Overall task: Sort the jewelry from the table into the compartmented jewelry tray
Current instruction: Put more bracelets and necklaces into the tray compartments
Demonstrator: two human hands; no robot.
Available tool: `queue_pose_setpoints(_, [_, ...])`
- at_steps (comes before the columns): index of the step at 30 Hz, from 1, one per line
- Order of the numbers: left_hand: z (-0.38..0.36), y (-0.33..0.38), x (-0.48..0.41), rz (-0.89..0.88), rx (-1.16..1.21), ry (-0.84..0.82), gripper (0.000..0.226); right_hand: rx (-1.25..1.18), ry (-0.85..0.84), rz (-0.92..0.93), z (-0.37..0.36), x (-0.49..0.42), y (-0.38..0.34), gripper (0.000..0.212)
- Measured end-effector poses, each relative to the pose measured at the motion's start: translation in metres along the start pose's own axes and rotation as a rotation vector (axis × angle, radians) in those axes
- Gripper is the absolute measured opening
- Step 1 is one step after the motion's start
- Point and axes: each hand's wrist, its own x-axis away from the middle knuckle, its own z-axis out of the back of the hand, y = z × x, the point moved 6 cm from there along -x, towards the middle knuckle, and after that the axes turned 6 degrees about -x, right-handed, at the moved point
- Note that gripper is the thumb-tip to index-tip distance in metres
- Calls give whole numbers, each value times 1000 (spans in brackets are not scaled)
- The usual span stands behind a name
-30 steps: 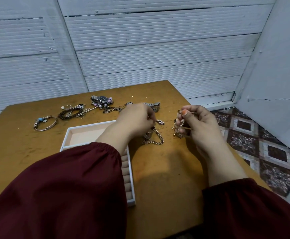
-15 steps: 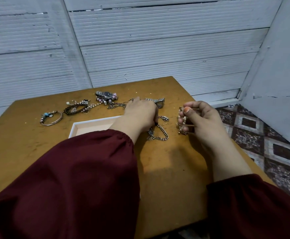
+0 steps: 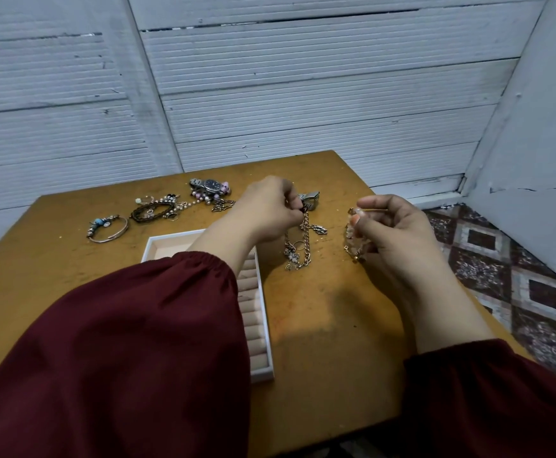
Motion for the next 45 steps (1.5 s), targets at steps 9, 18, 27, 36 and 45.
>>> queue_pose_setpoints(9, [21,4,15,27,243,5,7,84,-18,67,-11,7,-14,21])
queue_pose_setpoints(18, [36,8,30,28,393,28,18,184,-62,164,-33,18,-29,18])
queue_pose_setpoints(27, [63,21,46,17,563,103,18,297,-19,215,-39,32,-38,16])
queue_pose_setpoints(36, [90,29,66,2,587,180,16,390,29,263,-44,45,-53,12])
queue_pose_setpoints(45, [118,10,97,28,734,333,15,327,-1,309,-73,59,-66,11])
